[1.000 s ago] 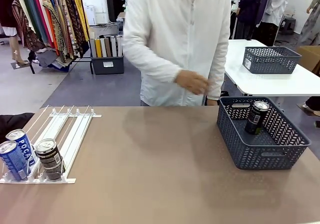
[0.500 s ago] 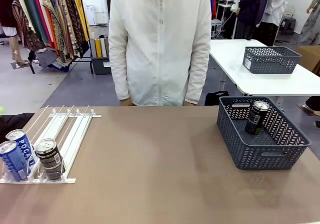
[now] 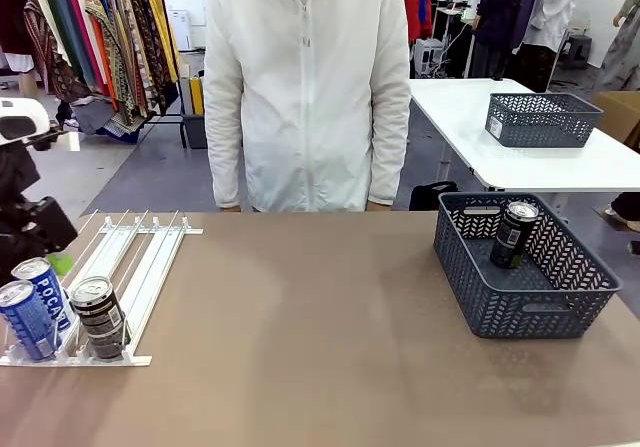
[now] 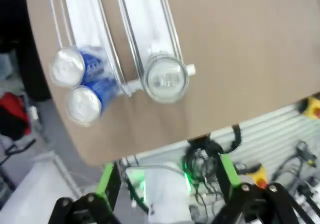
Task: Retrieve and store the cans from the dispenser.
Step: Pick up the last remaining can from one row of the Automatic Can Dispenser and place it in the middle of the table.
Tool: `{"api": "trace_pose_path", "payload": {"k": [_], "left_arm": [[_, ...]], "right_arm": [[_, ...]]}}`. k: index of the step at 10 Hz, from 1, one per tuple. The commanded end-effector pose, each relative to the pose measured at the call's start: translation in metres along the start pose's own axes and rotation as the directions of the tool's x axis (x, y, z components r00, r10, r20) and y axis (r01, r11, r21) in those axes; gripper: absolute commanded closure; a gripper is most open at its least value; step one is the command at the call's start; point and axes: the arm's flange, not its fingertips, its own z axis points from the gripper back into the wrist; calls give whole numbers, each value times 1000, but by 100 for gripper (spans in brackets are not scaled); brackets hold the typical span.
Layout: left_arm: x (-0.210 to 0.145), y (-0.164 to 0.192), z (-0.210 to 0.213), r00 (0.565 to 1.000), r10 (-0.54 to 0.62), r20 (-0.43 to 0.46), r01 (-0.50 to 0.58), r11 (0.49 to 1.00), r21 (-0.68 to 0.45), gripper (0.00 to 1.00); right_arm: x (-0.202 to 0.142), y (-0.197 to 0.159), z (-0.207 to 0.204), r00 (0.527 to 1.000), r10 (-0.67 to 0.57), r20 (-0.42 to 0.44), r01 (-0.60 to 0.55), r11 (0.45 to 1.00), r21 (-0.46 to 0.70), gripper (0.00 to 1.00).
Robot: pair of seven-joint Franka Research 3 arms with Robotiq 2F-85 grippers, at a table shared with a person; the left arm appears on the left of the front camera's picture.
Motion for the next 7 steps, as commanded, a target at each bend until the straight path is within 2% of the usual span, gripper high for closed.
{"api": "trace_pose_path", "payload": {"k": [1, 2, 4, 5, 7], "left_arm": [[2, 6, -4, 991, 37, 126, -29, 998, -62, 0], [6, 5, -8, 988, 61, 141, -47, 994, -102, 0], [11, 5, -12, 987, 145, 75, -143, 989, -31, 0], [10, 6, -3, 992, 53, 117, -45, 997, -65, 0], [10, 6, -3, 992, 53, 117, -45, 997, -65, 0]], "right_arm": [[0, 1, 3, 1000, 14, -11, -14, 1000, 5, 0], [0, 1, 3, 1000, 14, -11, -14, 1000, 5, 0], [0, 1, 3, 1000, 14, -11, -14, 1000, 5, 0], [0, 1, 3, 1000, 14, -11, -14, 1000, 5, 0], [0, 1, 3, 1000, 14, -11, -14, 1000, 5, 0]]}}
